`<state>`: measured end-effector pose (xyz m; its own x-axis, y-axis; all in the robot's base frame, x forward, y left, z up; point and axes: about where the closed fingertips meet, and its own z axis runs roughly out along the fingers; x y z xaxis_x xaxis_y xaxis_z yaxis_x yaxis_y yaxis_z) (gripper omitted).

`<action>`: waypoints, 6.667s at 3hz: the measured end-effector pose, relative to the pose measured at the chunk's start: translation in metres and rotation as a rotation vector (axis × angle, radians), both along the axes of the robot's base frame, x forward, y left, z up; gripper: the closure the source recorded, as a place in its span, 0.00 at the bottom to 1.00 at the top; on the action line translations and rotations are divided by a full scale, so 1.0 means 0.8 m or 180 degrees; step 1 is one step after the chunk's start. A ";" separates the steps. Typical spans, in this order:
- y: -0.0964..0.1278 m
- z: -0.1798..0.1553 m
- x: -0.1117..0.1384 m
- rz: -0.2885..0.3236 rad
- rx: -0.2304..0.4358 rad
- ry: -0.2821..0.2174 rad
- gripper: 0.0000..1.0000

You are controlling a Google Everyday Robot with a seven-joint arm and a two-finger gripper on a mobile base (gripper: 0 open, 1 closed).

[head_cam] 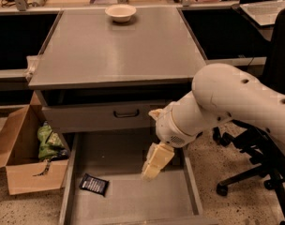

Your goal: Pick rxbar blueberry from middle drawer and place on counter

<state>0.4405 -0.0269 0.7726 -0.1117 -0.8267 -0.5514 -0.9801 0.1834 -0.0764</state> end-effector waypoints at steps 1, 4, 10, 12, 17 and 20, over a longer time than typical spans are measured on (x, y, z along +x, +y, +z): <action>0.029 -0.099 0.006 -0.0059 -0.0047 0.0242 0.00; 0.137 -0.365 0.029 -0.0505 0.0659 0.0506 0.00; 0.265 -0.482 0.078 -0.0324 0.1066 0.0507 0.00; 0.280 -0.508 0.088 -0.0362 0.1027 0.0400 0.18; 0.246 -0.455 0.088 -0.0067 0.1505 0.0094 1.00; 0.213 -0.384 0.066 0.0274 0.1726 -0.0052 1.00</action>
Offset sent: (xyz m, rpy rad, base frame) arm 0.0179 0.0856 -0.2660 0.0463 0.1522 -0.0670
